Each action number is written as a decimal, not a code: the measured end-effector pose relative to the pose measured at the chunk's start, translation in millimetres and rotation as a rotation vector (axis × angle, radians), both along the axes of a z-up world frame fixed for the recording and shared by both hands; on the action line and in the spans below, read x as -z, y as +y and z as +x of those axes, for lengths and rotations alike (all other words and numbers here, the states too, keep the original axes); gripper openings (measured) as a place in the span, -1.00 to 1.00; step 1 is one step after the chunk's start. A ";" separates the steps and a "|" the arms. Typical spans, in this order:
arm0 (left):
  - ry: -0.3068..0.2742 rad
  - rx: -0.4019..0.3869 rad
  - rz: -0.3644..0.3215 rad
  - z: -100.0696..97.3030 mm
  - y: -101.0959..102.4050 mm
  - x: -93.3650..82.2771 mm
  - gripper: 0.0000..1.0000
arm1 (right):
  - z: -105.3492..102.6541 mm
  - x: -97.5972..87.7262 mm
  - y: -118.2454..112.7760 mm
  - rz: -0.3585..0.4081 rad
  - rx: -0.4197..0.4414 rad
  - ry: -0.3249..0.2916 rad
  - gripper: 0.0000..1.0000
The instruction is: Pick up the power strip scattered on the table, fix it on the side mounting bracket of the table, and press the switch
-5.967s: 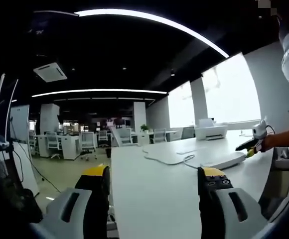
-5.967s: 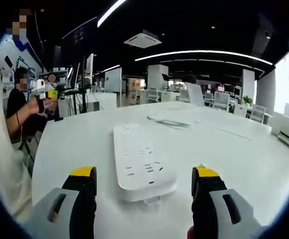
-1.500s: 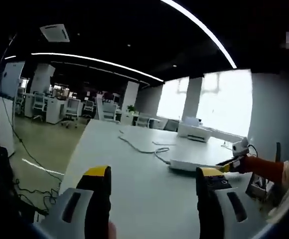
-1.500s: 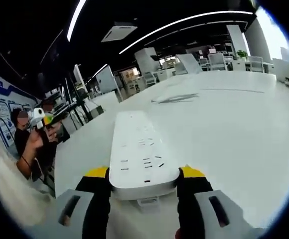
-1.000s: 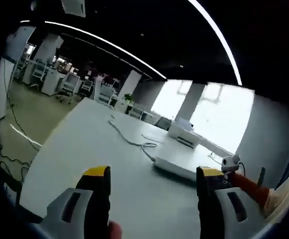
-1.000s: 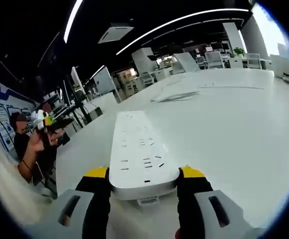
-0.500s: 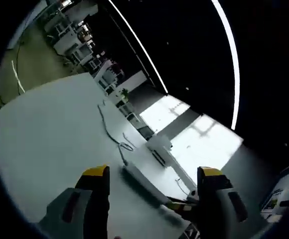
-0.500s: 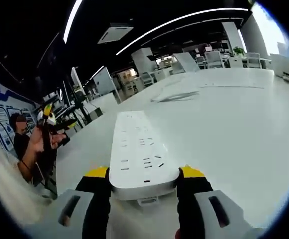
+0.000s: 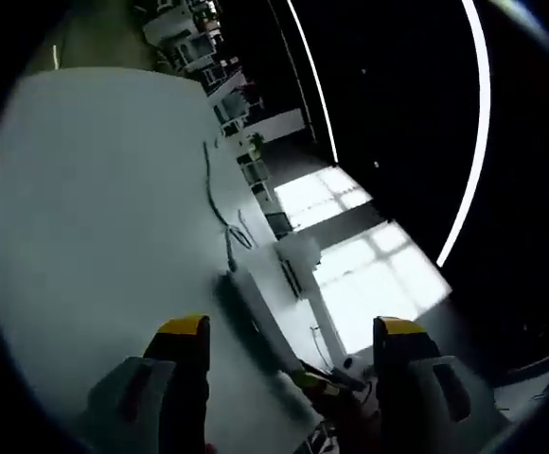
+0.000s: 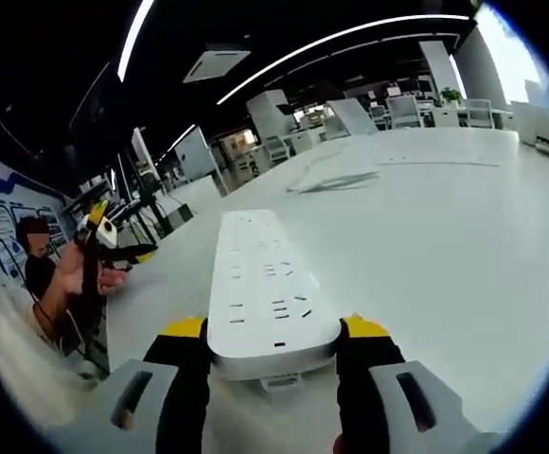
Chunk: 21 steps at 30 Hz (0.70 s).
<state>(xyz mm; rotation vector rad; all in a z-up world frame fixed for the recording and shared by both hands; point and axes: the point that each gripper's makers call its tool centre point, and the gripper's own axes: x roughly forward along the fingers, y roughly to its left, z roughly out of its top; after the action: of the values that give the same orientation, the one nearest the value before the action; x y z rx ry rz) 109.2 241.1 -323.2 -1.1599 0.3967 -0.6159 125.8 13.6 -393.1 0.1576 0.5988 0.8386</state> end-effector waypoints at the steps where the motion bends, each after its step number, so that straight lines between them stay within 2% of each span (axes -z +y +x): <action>1: 0.003 0.001 -0.002 -1.0 -2.2 -1.0 0.47 | 0.0 0.1 0.0 -0.001 0.000 0.000 -0.03; 11: 0.087 0.039 -0.049 13.0 -18.5 9.2 0.42 | -0.3 1.6 1.6 -0.004 0.001 0.002 -0.03; 18: 0.135 0.055 -0.039 20.5 -32.3 13.6 0.49 | -0.6 1.9 1.8 -0.006 0.004 0.003 -0.03; 21: 0.155 0.058 -0.043 25.1 -34.6 17.2 0.45 | -0.5 2.0 1.8 -0.004 0.005 0.002 -0.03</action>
<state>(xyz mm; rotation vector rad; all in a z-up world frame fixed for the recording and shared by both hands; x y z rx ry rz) 134.3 206.5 -340.4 -1.2450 0.5530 -0.5884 125.3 15.4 -395.0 0.1569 0.6017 0.8324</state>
